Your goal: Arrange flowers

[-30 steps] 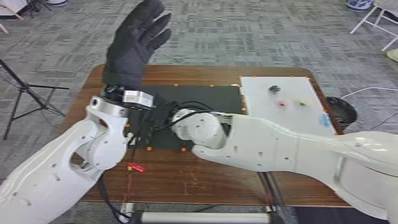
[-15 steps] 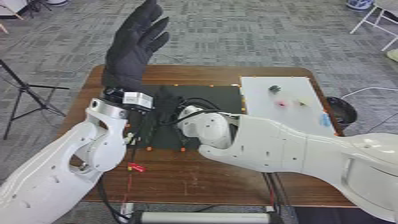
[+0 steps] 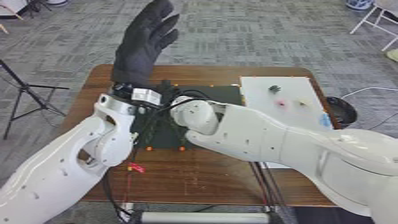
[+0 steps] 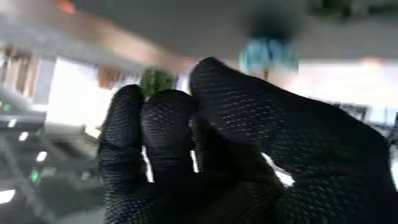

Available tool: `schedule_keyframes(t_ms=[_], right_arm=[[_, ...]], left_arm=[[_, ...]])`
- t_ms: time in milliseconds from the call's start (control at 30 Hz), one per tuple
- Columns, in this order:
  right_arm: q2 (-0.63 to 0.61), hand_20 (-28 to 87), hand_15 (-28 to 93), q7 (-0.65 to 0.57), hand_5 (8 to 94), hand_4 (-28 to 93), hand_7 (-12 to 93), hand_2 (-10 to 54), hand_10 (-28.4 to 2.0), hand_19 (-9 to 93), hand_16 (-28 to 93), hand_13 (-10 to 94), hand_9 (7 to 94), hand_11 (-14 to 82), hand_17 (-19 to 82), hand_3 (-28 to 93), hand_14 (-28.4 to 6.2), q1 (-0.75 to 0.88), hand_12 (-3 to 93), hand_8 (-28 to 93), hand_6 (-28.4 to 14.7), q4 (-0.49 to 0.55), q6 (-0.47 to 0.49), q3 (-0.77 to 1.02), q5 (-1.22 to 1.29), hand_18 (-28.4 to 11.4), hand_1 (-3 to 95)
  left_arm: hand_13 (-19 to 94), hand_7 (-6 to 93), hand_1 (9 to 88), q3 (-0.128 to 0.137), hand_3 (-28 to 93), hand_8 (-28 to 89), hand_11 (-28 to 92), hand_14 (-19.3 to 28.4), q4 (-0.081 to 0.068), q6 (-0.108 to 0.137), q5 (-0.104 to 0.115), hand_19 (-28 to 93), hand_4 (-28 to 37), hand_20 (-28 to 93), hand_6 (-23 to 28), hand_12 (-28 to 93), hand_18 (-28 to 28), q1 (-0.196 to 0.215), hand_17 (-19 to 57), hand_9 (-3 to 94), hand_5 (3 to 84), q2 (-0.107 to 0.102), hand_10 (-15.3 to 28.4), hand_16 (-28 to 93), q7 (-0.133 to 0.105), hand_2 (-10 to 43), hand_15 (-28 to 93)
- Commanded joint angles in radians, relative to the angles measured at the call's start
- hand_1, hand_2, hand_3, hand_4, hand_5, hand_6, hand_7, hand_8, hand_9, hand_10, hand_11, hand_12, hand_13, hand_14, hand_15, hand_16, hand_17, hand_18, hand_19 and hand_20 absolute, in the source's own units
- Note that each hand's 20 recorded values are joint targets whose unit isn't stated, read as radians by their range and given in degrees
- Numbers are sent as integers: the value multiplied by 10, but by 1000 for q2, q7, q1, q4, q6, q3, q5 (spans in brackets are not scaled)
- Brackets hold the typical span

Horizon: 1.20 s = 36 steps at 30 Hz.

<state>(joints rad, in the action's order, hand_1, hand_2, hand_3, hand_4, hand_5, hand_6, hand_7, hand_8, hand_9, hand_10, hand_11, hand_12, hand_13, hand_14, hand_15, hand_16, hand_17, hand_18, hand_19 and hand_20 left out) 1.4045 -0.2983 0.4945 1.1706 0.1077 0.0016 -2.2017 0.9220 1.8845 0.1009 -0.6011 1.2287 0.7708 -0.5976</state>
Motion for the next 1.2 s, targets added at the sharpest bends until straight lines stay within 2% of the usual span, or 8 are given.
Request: schedule_keyframes(t_ms=[33, 367, 433, 467, 500, 533, 667, 1200], right_arm=[[36, 312, 920, 41, 167, 20, 156, 22, -1, 932, 309, 535, 188, 164, 174, 932, -109, -43, -1, -129, -24, -42, 63, 6, 0, -199, 451], [-5, 325, 910, 169, 259, 63, 205, 72, 7, 932, 321, 573, 290, 174, 184, 932, -112, -54, 1, -164, 12, -3, -18, -19, -25, -210, 432], [8, 325, 908, 70, 260, 59, 208, 69, 5, 932, 320, 575, 291, 173, 184, 932, -112, -81, 5, -165, 11, 103, -10, -88, 32, -211, 435], [-10, 326, 908, 139, 260, 58, 209, 67, 5, 932, 320, 575, 292, 173, 183, 932, -111, -77, 6, -165, 11, 67, -39, -66, 5, -211, 436], [-13, 326, 908, 135, 262, 57, 209, 67, 5, 932, 320, 575, 293, 172, 183, 932, -110, -80, 7, -166, 11, 86, -31, -72, -1, -211, 437], [-22, 326, 908, 164, 264, 56, 210, 66, 5, 932, 320, 575, 297, 173, 183, 932, -109, -85, 9, -166, 12, 71, -44, -72, -10, -211, 438], [-43, 323, 906, 203, 280, 46, 212, 58, 3, 932, 324, 576, 312, 169, 182, 932, -108, -76, 15, -168, 13, 48, -39, -66, -48, -209, 444], [-95, 322, 906, 193, 292, 15, 213, 33, -13, 932, 328, 581, 319, 160, 182, 932, -105, -66, 35, -167, 25, 125, -101, -79, -36, -208, 458]], left_arm=[[133, 142, 251, 5, 672, -65, 125, 128, 6, 3, 3, 318, -269, 121, 16, 216, 187, -15, -139, 181, 254, 7, 93, 91, -22, -58, 148], [135, 143, 251, 10, 672, -65, 125, 128, -8, -4, 0, 315, -269, 121, 15, 214, 186, -19, -134, 181, 255, 18, 94, 92, -13, -57, 147], [135, 143, 251, 153, 673, -66, 125, 128, 105, -27, 2, 315, -268, 122, 16, 214, 186, 163, -134, 181, 255, -55, 94, 92, -25, -57, 147], [135, 142, 251, 75, 673, -66, 125, 128, 49, -9, 0, 316, -268, 122, 15, 214, 186, 68, -135, 181, 255, -21, 94, 92, -20, -57, 147], [135, 143, 251, 90, 673, -66, 125, 128, 60, -12, 2, 316, -267, 122, 15, 214, 186, 87, -135, 181, 255, -27, 94, 92, -20, -57, 147], [135, 142, 251, 58, 673, -66, 125, 128, 35, -2, 2, 316, -267, 122, 15, 214, 186, 47, -135, 181, 255, -12, 94, 92, -18, -57, 147], [135, 142, 251, 44, 672, -66, 126, 128, 18, 5, 1, 317, -268, 122, 15, 214, 186, 32, -135, 181, 255, 4, 93, 92, -18, -56, 147], [135, 142, 251, 76, 671, -66, 127, 127, 30, 15, 5, 318, -268, 122, 15, 213, 187, 74, -136, 181, 255, -3, 93, 92, -15, -55, 146]])
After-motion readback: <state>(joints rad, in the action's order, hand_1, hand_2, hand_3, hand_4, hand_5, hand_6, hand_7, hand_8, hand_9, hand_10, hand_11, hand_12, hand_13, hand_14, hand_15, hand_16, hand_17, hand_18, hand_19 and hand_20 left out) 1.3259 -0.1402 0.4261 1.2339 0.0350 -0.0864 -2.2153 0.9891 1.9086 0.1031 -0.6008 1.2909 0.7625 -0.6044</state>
